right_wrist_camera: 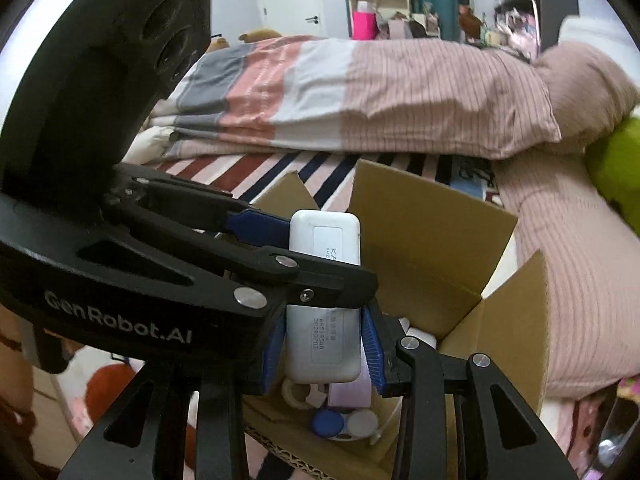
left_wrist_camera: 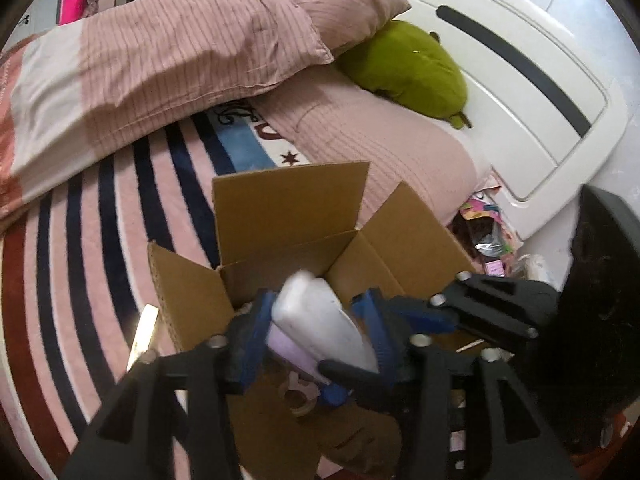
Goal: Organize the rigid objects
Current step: 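Carry the power bank into the cardboard box and release it, then return the right gripper and grasp the gold stick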
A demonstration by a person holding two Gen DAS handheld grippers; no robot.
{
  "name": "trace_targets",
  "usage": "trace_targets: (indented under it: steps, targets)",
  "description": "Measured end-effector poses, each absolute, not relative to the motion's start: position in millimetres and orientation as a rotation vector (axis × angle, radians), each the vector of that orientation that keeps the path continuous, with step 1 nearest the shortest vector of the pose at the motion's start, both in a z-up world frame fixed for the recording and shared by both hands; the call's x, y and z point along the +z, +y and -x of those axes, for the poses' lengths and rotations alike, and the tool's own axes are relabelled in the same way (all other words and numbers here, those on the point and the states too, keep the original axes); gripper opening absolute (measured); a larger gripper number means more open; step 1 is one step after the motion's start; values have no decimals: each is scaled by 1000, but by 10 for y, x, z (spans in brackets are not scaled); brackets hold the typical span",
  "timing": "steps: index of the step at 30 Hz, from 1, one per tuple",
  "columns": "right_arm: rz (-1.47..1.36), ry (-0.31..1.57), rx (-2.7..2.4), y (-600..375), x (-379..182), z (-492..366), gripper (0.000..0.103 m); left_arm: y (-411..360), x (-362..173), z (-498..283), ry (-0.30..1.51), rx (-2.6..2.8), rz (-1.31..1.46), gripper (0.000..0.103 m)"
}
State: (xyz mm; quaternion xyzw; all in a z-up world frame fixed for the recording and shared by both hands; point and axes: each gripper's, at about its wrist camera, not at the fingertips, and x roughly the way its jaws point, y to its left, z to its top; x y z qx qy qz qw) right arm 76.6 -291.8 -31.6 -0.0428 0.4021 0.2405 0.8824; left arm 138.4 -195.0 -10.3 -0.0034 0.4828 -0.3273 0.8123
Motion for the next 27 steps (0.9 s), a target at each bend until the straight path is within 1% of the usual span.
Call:
trace_targets:
  steps: [1,2,4,7,8,10,15,19,22,27]
  targets:
    - [93,836,490,-2934,-298,-752,33,-1943,-95,-1377,1025,-695,6,61]
    - [114,827,473,-2910,-283,-751,39,-1934,-86,-1368,1020,-694,4,65]
    - [150,815,449,-2897,-271,-740,44,-1901,-44,-1339,1003,-691,-2,67]
    - [164,827,438,-2878,-283,-728,44,-1803,43,-1283,978,-675,-10,68]
    - [163,831,437,-2877,-284,-745,44,-1742,84,-1247,964,-664,-16,72]
    - [167,828,427,-2850,-263,-732,44,-1625,162,-1193,930,-641,-24,75]
    - [184,783,438,-2684,-122,-692,44,-1098,371,-1011,844,-576,10,76]
    - [176,728,554,-2341,59,-559,44,-524,447,-844,773,-461,22,80]
    - [205,705,641,-1972,103,-488,45,-133,392,-766,752,-364,40,80]
    - [210,779,784,-1322,-100,-499,45,486,90,-663,759,-227,71,80]
